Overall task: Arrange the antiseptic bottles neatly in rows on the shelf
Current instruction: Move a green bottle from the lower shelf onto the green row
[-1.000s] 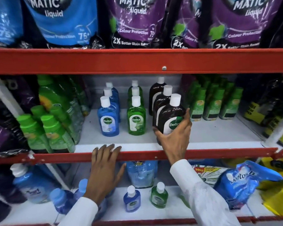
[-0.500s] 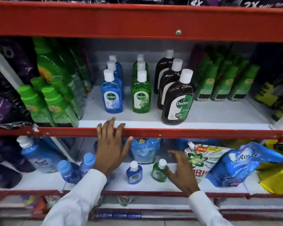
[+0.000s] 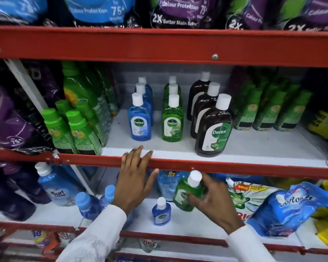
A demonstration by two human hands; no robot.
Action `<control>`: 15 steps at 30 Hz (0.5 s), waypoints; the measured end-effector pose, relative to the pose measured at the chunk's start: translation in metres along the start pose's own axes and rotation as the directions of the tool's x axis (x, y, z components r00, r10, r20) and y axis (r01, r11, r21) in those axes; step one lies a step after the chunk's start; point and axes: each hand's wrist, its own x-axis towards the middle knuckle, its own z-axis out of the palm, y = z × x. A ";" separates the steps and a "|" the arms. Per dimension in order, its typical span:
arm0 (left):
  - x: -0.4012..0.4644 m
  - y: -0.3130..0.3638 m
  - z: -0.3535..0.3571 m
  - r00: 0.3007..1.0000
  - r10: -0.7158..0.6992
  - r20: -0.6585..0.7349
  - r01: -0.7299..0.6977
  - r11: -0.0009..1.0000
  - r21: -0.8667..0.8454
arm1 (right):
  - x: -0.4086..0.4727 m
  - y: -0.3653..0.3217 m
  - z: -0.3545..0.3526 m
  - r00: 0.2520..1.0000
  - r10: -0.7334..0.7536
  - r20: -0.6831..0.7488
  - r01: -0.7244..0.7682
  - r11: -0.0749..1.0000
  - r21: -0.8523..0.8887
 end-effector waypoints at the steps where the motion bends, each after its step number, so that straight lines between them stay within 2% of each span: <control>1: 0.000 -0.002 -0.002 1.000 0.002 0.000 -0.002 1.000 -0.023 | 0.002 -0.017 -0.016 0.998 -0.036 -0.050 0.039 0.998 0.044; 5: -0.002 -0.014 -0.007 0.999 0.035 0.006 -0.035 0.998 -0.056 | 0.025 -0.075 -0.064 0.972 -0.149 -0.180 0.177 0.973 0.151; 8: -0.003 -0.016 -0.007 0.999 0.044 0.007 -0.044 0.998 -0.048 | 0.054 -0.101 -0.075 0.959 -0.206 -0.195 0.231 0.966 0.114; 12: -0.002 -0.015 -0.011 0.999 0.047 0.006 -0.046 0.995 -0.089 | 0.095 -0.113 -0.071 0.976 -0.181 -0.124 0.178 0.983 -0.036; 15: -0.003 -0.018 -0.012 0.998 0.058 0.020 -0.055 0.991 -0.120 | 0.113 -0.112 -0.060 0.993 -0.108 -0.045 0.103 0.990 -0.098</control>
